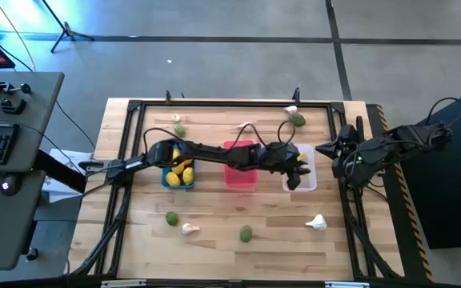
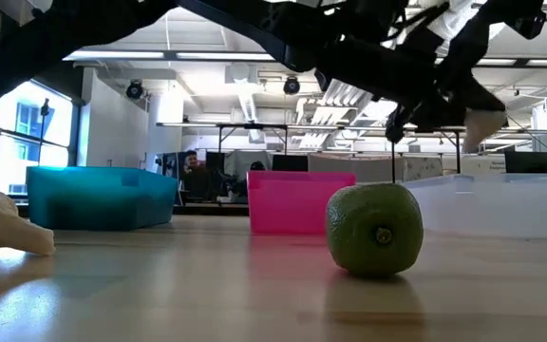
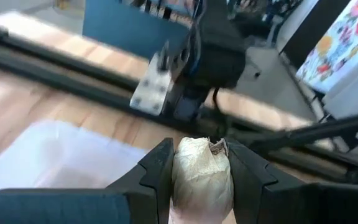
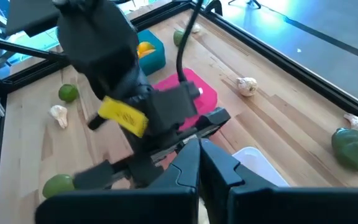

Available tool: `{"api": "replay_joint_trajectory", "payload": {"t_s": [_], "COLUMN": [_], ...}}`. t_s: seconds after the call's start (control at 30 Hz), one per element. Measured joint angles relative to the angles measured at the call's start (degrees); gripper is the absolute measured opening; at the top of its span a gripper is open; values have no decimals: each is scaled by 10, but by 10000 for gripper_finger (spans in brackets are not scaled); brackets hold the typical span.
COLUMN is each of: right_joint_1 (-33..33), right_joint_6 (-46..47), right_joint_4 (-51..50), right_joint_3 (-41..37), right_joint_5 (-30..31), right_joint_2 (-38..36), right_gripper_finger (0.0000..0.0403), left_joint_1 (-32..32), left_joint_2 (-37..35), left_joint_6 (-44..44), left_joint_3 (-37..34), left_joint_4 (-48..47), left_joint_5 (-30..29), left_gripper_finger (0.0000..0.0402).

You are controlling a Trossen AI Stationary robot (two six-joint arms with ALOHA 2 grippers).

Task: Sort produce into baskets
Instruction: Put the bottom center white garlic into the red bin

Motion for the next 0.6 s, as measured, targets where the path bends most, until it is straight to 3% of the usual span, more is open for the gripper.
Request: {"api": "replay_joint_trajectory", "payload": {"t_s": [0.6], "right_joint_1": [0], "right_joint_6": [0], "right_joint_4": [-1], "right_joint_3": [0], "right_joint_5": [0], "right_joint_2": [0], "right_gripper_finger": [0], "left_joint_1": [5], "left_joint_2": [22], "left_joint_6": [16], "left_joint_3": [-1], "left_joint_4": [-32], "left_joint_5": [-4], "left_gripper_finger": [99]}}
